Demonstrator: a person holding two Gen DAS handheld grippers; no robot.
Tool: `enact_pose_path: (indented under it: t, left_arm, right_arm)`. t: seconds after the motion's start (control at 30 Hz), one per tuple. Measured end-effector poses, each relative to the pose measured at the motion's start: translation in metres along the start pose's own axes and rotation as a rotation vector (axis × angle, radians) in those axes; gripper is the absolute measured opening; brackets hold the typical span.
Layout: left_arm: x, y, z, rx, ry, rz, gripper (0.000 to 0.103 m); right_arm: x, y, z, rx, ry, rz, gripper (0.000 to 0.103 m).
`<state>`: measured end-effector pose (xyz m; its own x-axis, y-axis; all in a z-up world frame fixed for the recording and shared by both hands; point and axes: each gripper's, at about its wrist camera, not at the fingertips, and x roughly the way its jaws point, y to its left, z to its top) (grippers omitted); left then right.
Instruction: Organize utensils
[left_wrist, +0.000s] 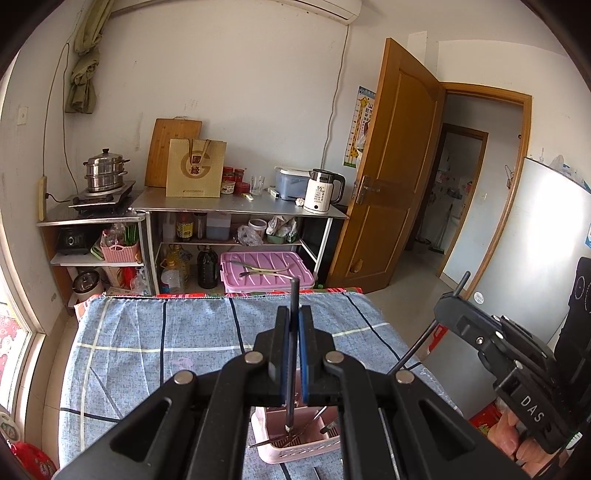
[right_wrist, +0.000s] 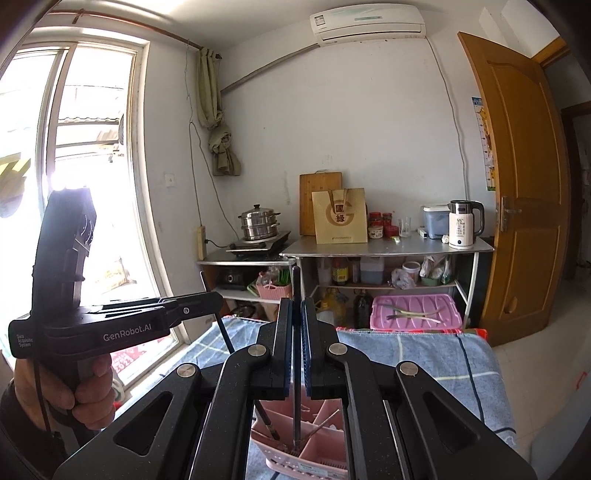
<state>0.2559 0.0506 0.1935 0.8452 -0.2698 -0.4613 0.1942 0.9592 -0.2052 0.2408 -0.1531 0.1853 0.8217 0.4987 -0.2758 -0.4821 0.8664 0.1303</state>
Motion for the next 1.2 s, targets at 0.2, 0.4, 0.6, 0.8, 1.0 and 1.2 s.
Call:
enact_pose_path:
  t: [0.2,0.4,0.6,0.8,1.0,1.2]
  left_arm:
    - [0.019,0.009,-0.011,-0.013,0.041,0.000,0.005]
    - [0.034,0.017,-0.027,-0.025,0.090,0.003,0.005]
    - [0.039,0.021,-0.041,-0.035,0.109,0.009,0.006]
    - [0.021,0.024,-0.037,-0.044,0.048,0.036,0.027]
    - [-0.014,0.018,-0.027,-0.039,-0.031,0.043,0.029]
    - [-0.031,0.014,-0.039,-0.050,-0.045,0.043,0.029]
  right_arm:
    - [0.017,-0.003,-0.014,0.002,0.048,0.003,0.005]
    - [0.029,-0.009,-0.030,0.015,0.104,-0.001,0.005]
    - [0.041,-0.018,-0.046,0.043,0.174,0.004,0.005]
    - [0.030,-0.017,-0.044,0.030,0.165,-0.004,0.020]
    - [-0.005,-0.011,-0.025,-0.008,0.059,-0.021,0.025]
    - [-0.027,-0.016,-0.033,0.025,0.051,-0.027,0.025]
